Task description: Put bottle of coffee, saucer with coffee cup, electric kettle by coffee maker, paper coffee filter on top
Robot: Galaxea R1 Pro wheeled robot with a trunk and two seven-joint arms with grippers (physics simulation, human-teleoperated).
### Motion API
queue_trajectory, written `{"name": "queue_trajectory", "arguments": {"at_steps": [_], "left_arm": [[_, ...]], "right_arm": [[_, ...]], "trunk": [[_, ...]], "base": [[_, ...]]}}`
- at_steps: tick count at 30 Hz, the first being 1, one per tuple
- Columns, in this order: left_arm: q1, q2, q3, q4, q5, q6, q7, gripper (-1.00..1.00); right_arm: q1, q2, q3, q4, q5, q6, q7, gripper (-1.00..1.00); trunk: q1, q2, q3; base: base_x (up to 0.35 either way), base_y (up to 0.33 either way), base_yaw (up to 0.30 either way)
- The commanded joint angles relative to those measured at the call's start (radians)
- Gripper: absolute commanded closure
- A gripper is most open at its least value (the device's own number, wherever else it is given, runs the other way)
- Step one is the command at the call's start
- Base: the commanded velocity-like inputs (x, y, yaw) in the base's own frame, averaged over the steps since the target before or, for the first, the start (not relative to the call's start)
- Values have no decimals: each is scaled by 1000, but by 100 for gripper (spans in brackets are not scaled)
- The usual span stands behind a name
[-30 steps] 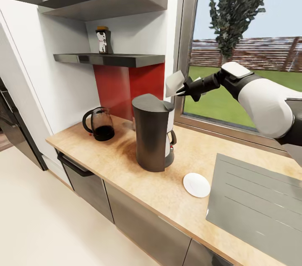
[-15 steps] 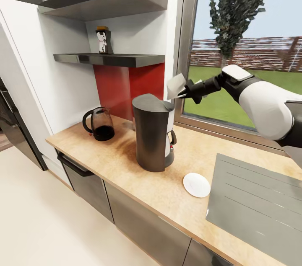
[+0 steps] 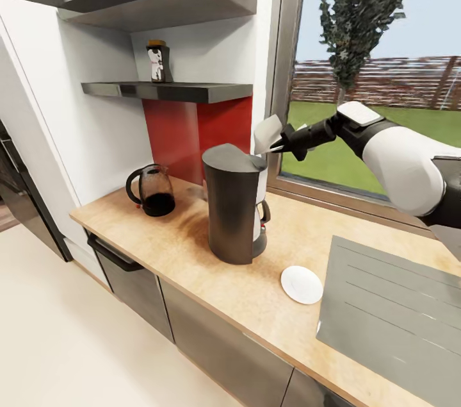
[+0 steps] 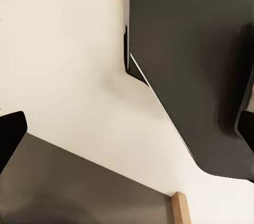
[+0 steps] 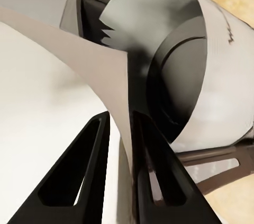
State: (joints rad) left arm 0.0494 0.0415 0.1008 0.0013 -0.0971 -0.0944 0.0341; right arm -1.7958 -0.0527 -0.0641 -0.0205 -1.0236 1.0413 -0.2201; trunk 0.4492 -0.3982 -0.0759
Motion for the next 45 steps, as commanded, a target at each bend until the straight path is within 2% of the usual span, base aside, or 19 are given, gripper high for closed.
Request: {"name": "queue_trajectory", "arguments": {"at_steps": [1, 10, 12, 17, 21, 37, 38, 45], "left_arm": [[0, 0, 8, 0, -10, -4, 3, -100], [0, 0, 8, 0, -10, -4, 3, -100], [0, 0, 8, 0, -10, -4, 3, -100], [0, 0, 8, 0, -10, -4, 3, -100], [0, 0, 8, 0, -10, -4, 3, -100], [0, 0, 8, 0, -10, -4, 3, -100], [0, 0, 8, 0, -10, -4, 3, -100], [0, 0, 8, 0, -10, -4, 3, -100]], "right_arm": [[0, 0, -6, -1, -6, 2, -12, 100], [16, 1, -6, -1, -4, 2, -13, 100], [17, 1, -6, -1, 7, 2, -12, 100], [18, 1, -6, -1, 74, 2, -12, 100], [19, 0, -7, -1, 93, 2, -12, 100], [19, 0, -8, -2, 98, 2, -12, 100], [19, 1, -8, -2, 98, 2, -12, -100], [19, 2, -8, -2, 99, 2, -12, -100]], "trunk": [[1, -2, -2], [1, -2, -2], [1, -2, -2], [1, -2, -2], [1, -2, -2], [1, -2, -2], [1, -2, -2], [1, -2, -2]], "base": [[127, 103, 0], [85, 57, 0], [12, 7, 0], [4, 2, 0], [0, 0, 0], [0, 0, 0], [0, 0, 0], [0, 0, 0]]}}
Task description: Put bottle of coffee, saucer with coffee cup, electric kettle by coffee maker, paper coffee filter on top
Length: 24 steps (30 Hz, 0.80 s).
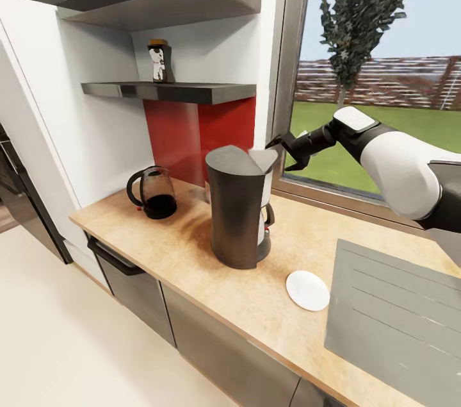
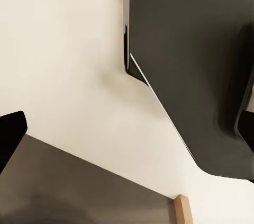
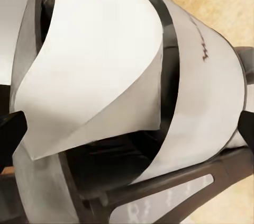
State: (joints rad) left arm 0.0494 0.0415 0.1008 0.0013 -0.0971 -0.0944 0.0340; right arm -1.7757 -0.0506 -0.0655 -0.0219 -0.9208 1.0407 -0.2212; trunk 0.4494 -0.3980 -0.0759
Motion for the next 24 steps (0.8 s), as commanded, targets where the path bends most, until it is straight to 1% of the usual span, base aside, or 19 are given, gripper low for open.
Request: {"name": "queue_trajectory", "arguments": {"at_steps": [1, 24], "left_arm": [[0, 0, 8, 0, -10, -4, 3, -100], [0, 1, 8, 0, -10, -4, 3, -100]], "right_arm": [[-1, 0, -7, -1, -4, 2, -10, -100], [-1, -5, -8, -2, -4, 2, -10, -100]], "trunk": [[1, -2, -2], [1, -2, -2]], "base": [[0, 0, 0], [0, 0, 0]]}}
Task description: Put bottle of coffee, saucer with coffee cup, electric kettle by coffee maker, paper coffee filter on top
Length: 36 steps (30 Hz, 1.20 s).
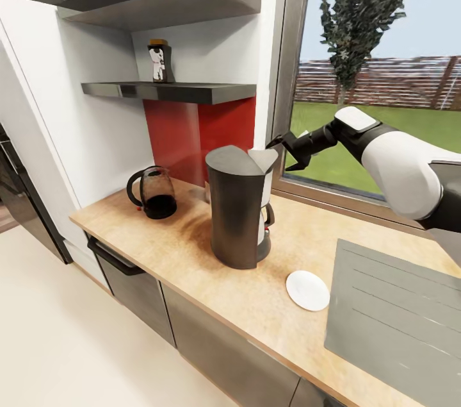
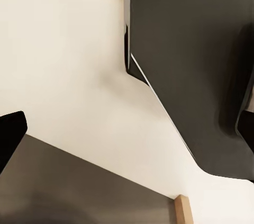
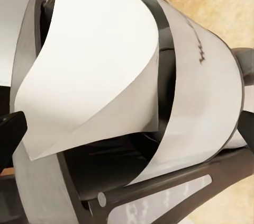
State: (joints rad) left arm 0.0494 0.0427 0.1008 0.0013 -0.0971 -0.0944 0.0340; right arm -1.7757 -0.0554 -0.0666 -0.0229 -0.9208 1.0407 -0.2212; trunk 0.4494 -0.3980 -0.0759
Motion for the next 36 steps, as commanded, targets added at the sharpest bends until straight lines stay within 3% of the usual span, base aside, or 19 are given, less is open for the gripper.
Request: {"name": "queue_trajectory", "arguments": {"at_steps": [1, 14, 28, 36], "left_arm": [[0, 0, 8, 0, -10, -4, 3, -100], [0, 0, 8, 0, -10, -4, 3, -100], [0, -1, 9, 0, -10, -4, 3, -100], [0, -1, 10, -1, -9, -4, 3, -100]], "right_arm": [[-1, -1, -8, -2, -4, 2, -10, -100], [-25, -3, -12, -6, -6, 2, -10, -100], [-41, -3, -13, -5, -6, 2, -10, -100], [-41, -3, -13, -5, -6, 2, -10, -100]], "trunk": [[1, -2, -2], [1, -2, -2], [1, -2, -2], [1, -2, -2]], "base": [[0, 0, 0], [-14, 0, 0], [-279, -103, 0], [-102, -51, 0]]}}
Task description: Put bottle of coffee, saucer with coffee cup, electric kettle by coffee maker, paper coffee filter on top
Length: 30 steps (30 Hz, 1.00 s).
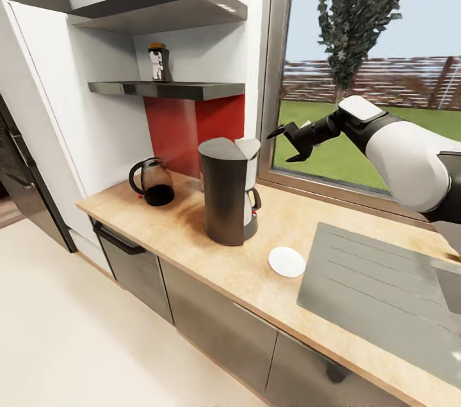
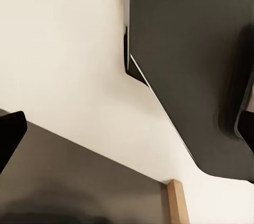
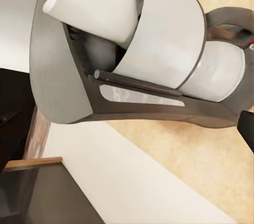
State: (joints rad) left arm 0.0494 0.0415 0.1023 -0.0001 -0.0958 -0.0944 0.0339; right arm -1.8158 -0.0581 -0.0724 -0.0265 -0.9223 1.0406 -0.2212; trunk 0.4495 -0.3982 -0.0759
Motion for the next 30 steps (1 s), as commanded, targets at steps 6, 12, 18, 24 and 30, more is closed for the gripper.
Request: {"name": "queue_trajectory", "arguments": {"at_steps": [6, 12, 18, 24, 30], "left_arm": [[0, 0, 8, 0, -10, -4, 3, -100], [0, 0, 7, 0, -10, -4, 3, -100], [0, 0, 8, -1, -10, -4, 3, -100], [0, 0, 10, -1, -10, -4, 3, -100], [0, 1, 11, -1, -9, -4, 3, -100]], "right_arm": [[0, 0, -7, -1, -4, 2, -10, -100], [0, 0, -7, 0, -4, 2, -10, -100], [-1, 0, -5, 0, -4, 2, -10, -100], [-1, 2, -3, 1, -4, 2, -10, -100], [-1, 5, -2, 2, -4, 2, -10, -100]], "trunk": [[0, -2, -2], [0, -2, -2], [0, -2, -2], [0, -2, -2], [0, -2, -2]], "base": [[-95, -4, 0], [-289, 0, 0], [-329, 0, 0], [-330, 56, 0], [-290, 186, 0]]}}
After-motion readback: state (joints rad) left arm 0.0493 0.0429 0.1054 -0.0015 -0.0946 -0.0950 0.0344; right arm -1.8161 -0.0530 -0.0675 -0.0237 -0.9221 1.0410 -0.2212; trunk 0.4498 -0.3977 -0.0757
